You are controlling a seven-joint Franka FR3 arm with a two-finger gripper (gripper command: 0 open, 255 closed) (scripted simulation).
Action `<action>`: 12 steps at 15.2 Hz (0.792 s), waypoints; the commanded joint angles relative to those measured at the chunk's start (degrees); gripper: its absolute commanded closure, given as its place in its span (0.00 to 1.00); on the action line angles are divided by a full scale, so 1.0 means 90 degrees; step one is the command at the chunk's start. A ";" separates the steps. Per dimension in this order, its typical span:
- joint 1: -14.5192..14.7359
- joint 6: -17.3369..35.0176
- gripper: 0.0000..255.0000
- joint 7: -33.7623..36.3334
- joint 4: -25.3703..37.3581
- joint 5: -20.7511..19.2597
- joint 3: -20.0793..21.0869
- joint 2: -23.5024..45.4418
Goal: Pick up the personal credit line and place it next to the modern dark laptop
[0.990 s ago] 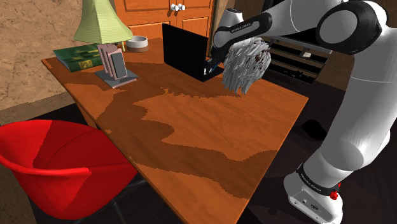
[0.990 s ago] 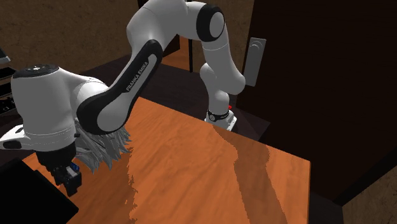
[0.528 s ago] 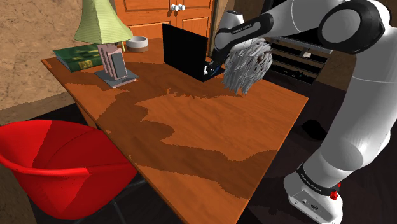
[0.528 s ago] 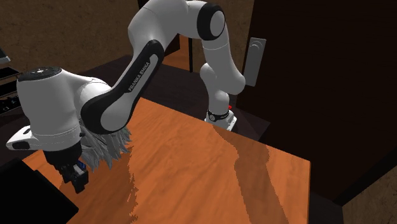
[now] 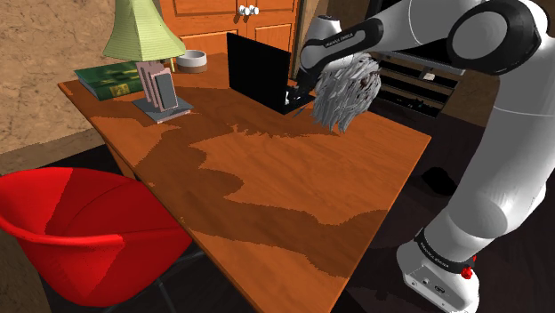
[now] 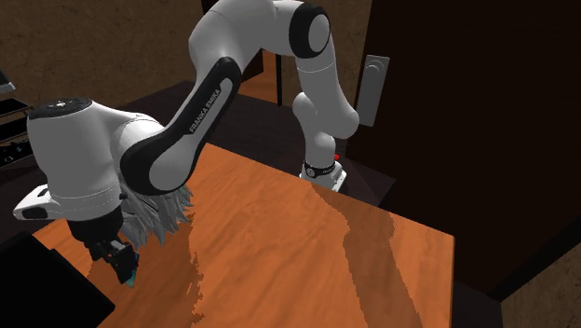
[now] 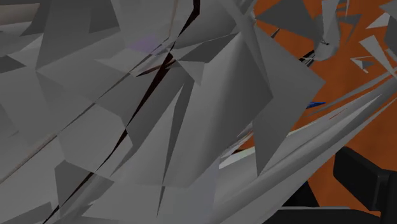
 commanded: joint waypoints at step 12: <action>-0.0054 -0.0746 0.00 0.0078 0.0068 -0.0029 -0.0049 -0.0155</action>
